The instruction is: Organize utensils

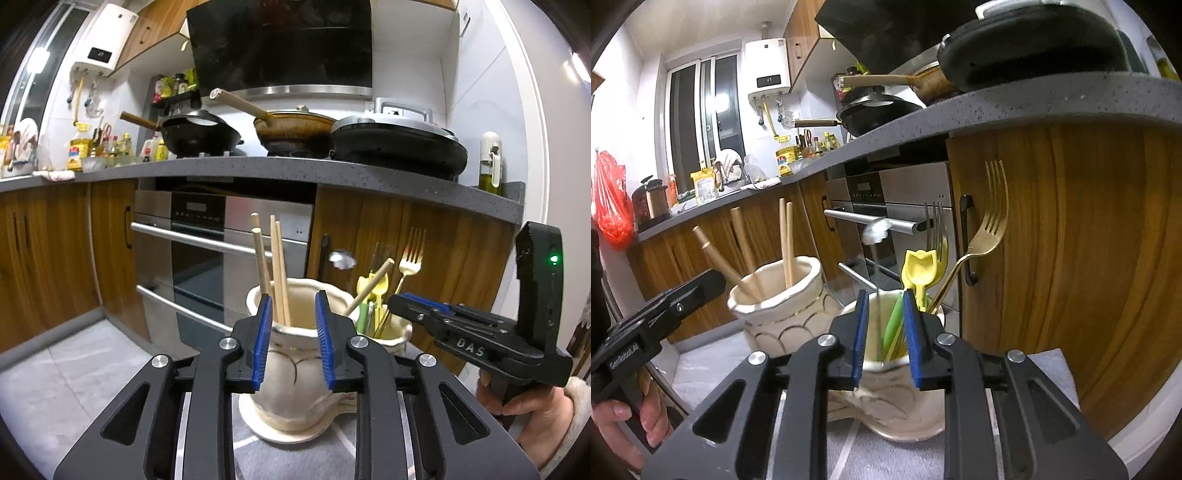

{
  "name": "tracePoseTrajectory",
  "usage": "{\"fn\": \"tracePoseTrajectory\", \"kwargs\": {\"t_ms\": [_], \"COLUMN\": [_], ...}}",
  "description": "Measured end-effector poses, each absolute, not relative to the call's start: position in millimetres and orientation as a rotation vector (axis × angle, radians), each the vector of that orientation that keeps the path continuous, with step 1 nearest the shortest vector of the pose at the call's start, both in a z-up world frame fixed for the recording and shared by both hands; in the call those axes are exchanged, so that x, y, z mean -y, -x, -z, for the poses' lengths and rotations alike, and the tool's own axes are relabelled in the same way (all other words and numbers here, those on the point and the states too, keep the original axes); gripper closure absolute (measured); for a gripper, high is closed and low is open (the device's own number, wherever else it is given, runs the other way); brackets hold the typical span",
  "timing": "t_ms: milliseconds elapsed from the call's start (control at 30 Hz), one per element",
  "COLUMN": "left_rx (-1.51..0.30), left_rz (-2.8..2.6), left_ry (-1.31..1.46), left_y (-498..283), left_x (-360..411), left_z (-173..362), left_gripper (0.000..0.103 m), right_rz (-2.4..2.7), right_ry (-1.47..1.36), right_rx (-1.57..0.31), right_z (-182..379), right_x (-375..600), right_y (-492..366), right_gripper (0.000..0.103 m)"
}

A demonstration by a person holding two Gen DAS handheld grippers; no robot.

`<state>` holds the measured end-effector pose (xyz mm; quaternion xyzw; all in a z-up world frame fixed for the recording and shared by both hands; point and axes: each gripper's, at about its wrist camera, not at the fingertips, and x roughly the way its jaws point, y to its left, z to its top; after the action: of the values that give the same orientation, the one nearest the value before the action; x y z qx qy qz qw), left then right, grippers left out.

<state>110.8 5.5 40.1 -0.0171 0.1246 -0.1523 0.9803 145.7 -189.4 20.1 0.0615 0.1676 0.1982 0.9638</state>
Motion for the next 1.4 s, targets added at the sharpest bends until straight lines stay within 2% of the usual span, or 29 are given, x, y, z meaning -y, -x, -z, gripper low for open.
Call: {"fn": "tracePoseTrajectory", "kwargs": {"t_ms": [100,167,233,267,300,333,367,400,567,933,1400], "left_rx": [-0.269,-0.282,-0.291,-0.295,-0.298,-0.299,-0.297,-0.291,-0.271,-0.251,-0.271], "left_rz": [0.296,0.285,0.270,0.259,0.251,0.243,0.232,0.223,0.187,0.131,0.121], "left_ry": [0.045,0.047,0.038,0.031,0.027,0.026,0.025,0.025,0.020,-0.032,-0.039], "left_y": [-104,-99,-92,-88,-85,-82,-78,-74,-62,-50,-55], "left_x": [-9,-12,-14,-14,-15,-15,-16,-17,-20,-15,-15], "left_z": [-36,-32,-28,-26,-24,-23,-22,-21,-18,-4,1], "left_gripper": [0.072,0.068,0.065,0.060,0.050,0.044,0.032,0.025,0.015,0.008,0.005], "right_rz": [-0.389,-0.377,-0.362,-0.354,-0.347,-0.338,-0.331,-0.327,-0.304,-0.292,-0.261], "right_ry": [-0.103,-0.092,-0.082,-0.074,-0.068,-0.064,-0.062,-0.061,-0.044,-0.008,0.044], "right_rx": [-0.338,-0.344,-0.347,-0.350,-0.353,-0.353,-0.352,-0.351,-0.320,-0.278,-0.229], "right_z": [-19,-17,-13,-12,-11,-10,-10,-9,-7,-3,8], "right_x": [192,194,198,200,201,203,204,205,208,208,201], "right_y": [-133,-125,-117,-114,-113,-110,-107,-105,-88,-67,-59], "right_gripper": [0.083,0.077,0.067,0.065,0.064,0.060,0.057,0.052,0.026,0.007,0.006]}}
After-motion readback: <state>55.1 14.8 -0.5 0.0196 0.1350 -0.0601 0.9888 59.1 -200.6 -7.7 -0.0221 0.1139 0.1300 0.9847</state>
